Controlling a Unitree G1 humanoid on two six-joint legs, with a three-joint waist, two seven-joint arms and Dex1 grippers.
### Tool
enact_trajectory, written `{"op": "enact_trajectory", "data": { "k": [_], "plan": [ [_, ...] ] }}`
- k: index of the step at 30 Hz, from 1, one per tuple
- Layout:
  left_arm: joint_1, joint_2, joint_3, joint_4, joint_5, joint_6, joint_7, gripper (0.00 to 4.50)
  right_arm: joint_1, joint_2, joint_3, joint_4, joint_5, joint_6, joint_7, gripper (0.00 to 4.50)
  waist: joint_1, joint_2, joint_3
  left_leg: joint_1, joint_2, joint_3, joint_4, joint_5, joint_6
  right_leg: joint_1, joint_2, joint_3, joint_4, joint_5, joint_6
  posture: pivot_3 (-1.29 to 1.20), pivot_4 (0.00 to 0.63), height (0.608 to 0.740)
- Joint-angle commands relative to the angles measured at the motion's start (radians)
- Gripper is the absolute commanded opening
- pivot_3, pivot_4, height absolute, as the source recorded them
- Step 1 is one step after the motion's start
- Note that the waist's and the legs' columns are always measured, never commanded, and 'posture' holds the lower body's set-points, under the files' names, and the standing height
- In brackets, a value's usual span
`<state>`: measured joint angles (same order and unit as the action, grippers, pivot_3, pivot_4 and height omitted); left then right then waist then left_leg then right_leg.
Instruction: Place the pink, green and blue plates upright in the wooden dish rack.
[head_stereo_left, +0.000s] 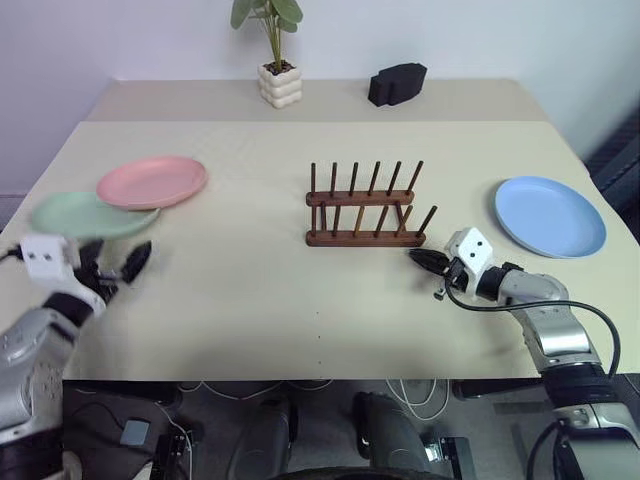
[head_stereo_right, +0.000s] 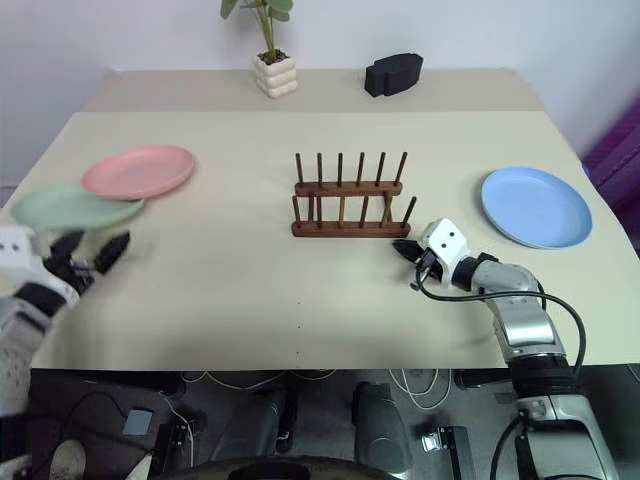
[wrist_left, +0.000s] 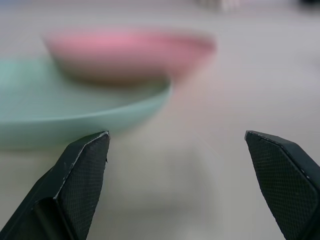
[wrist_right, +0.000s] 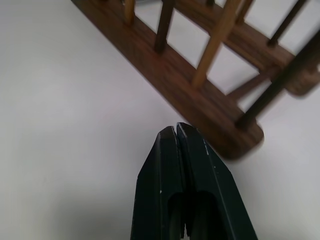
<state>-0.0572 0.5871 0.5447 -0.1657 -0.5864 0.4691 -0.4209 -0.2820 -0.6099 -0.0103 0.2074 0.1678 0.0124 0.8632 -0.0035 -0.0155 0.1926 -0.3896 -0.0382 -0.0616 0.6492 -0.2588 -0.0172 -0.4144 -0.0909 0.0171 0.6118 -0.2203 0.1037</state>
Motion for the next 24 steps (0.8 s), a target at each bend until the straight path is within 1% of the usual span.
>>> {"op": "enact_trajectory", "data": {
  "k": [1, 3, 7, 12, 16, 17, 19, 21, 24],
  "plan": [
    [-0.043, 0.018, 0.002, -0.066, -0.038, 0.045, 0.02, 4.45, -0.007, -0.005, -0.013, -0.014, 0.006, -0.013, 0.002, 0.0, -0.006, 0.0, 0.0, 0.0, -0.001, 0.0, 0.0, 0.0, 0.0, 0.0, -0.001, 0.0, 0.0, 0.0, 0.0, 0.0, 0.15, 0.73],
    [-0.055, 0.028, -0.018, -0.072, -0.035, 0.068, 0.011, 4.45, -0.003, -0.005, -0.015, -0.019, 0.007, -0.013, 0.0, 0.0, -0.011, 0.0, 0.0, -0.001, -0.002, 0.002, -0.001, 0.0, 0.0, -0.001, -0.002, 0.001, -0.001, 0.001, 0.004, 0.0, 0.15, 0.73],
    [-0.062, 0.03, -0.04, -0.064, -0.021, 0.077, 0.005, 4.45, 0.012, -0.003, -0.021, -0.034, 0.01, -0.013, -0.007, 0.0, -0.012, 0.0, 0.0, -0.001, -0.001, 0.002, -0.003, 0.0, 0.0, -0.005, 0.0, 0.002, 0.001, 0.001, 0.004, 0.0, 0.15, 0.73],
    [-0.163, 0.038, -0.029, -0.011, 0.007, 0.083, 0.088, 4.45, 0.033, -0.009, -0.028, -0.057, 0.017, -0.009, -0.009, 0.0, -0.006, 0.0, 0.0, -0.001, 0.001, 0.001, -0.002, 0.001, -0.001, -0.004, 0.002, 0.001, 0.001, 0.0, 0.0, 0.0, 0.15, 0.73],
    [-0.31, 0.078, -0.038, 0.111, 0.045, 0.178, 0.195, 4.45, 0.035, -0.012, -0.031, -0.07, 0.02, -0.001, -0.008, 0.0, -0.008, -0.002, 0.001, -0.001, 0.0, 0.001, 0.0, 0.001, -0.001, -0.003, 0.002, 0.001, 0.002, 0.001, 0.001, 0.0, 0.15, 0.73],
    [-0.349, 0.086, -0.044, 0.148, 0.059, 0.207, 0.227, 4.45, 0.033, -0.012, -0.031, -0.071, 0.02, 0.0, -0.007, 0.0, -0.009, -0.002, 0.001, -0.001, 0.0, 0.001, 0.0, 0.001, -0.001, -0.003, 0.002, 0.002, 0.002, 0.003, 0.004, 0.0, 0.15, 0.73],
    [-0.428, 0.101, -0.059, 0.237, 0.103, 0.246, 0.293, 4.45, 0.03, -0.011, -0.031, -0.072, 0.02, 0.001, -0.008, 0.0, -0.01, -0.002, 0.001, -0.001, -0.001, 0.002, -0.001, 0.001, -0.001, -0.003, 0.002, 0.002, 0.001, 0.003, 0.005, 0.0, 0.15, 0.73],
    [-0.506, 0.101, -0.055, 0.327, 0.124, 0.281, 0.345, 4.45, 0.03, -0.01, -0.031, -0.074, 0.019, 0.002, -0.009, 0.0, -0.012, -0.002, 0.001, -0.001, -0.001, 0.002, -0.001, 0.001, -0.001, -0.004, 0.003, 0.002, 0.001, 0.004, 0.007, 0.0, 0.15, 0.73],
    [-0.618, 0.094, -0.04, 0.475, 0.147, 0.281, 0.396, 4.45, 0.033, -0.007, -0.028, -0.079, 0.018, 0.002, -0.012, 0.0, -0.009, -0.003, 0.002, -0.001, -0.001, 0.001, -0.002, 0.001, -0.002, -0.005, 0.003, 0.001, 0.002, 0.004, 0.007, 0.0, 0.15, 0.73]
  ]
}}
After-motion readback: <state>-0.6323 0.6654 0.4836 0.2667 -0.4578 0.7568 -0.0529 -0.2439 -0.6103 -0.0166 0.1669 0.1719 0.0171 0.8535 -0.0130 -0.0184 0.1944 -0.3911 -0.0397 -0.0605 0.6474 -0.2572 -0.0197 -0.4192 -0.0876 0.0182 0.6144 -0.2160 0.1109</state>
